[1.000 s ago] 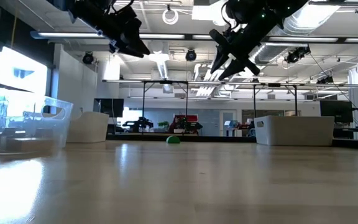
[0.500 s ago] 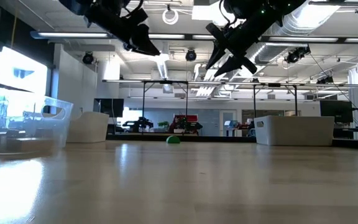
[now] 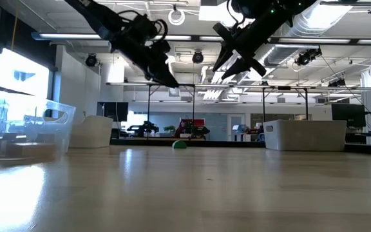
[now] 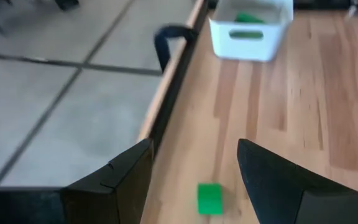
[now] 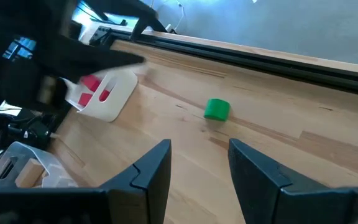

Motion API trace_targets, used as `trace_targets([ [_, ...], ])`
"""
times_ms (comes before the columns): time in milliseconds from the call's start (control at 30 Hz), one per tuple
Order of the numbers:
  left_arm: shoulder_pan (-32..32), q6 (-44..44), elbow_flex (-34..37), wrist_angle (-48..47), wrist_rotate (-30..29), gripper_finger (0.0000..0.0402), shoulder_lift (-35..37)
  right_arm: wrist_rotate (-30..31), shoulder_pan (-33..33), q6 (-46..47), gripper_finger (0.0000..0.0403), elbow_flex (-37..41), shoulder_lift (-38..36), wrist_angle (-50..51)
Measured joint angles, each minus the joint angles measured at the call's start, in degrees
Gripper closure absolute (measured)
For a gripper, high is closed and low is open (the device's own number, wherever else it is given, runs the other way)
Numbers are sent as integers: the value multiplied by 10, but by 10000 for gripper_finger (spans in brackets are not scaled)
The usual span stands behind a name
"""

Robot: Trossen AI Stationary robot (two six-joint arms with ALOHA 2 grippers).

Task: Sort & place blocks by color
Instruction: Put the green half-circle into the right white bin

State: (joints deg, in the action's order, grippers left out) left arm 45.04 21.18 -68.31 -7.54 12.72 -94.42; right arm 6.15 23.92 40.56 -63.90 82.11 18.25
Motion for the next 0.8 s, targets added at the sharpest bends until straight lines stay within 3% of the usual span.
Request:
trace_targets([
  [800,0,15,0,49,22,183,-178,-2,-4,15,258,0,0,6],
])
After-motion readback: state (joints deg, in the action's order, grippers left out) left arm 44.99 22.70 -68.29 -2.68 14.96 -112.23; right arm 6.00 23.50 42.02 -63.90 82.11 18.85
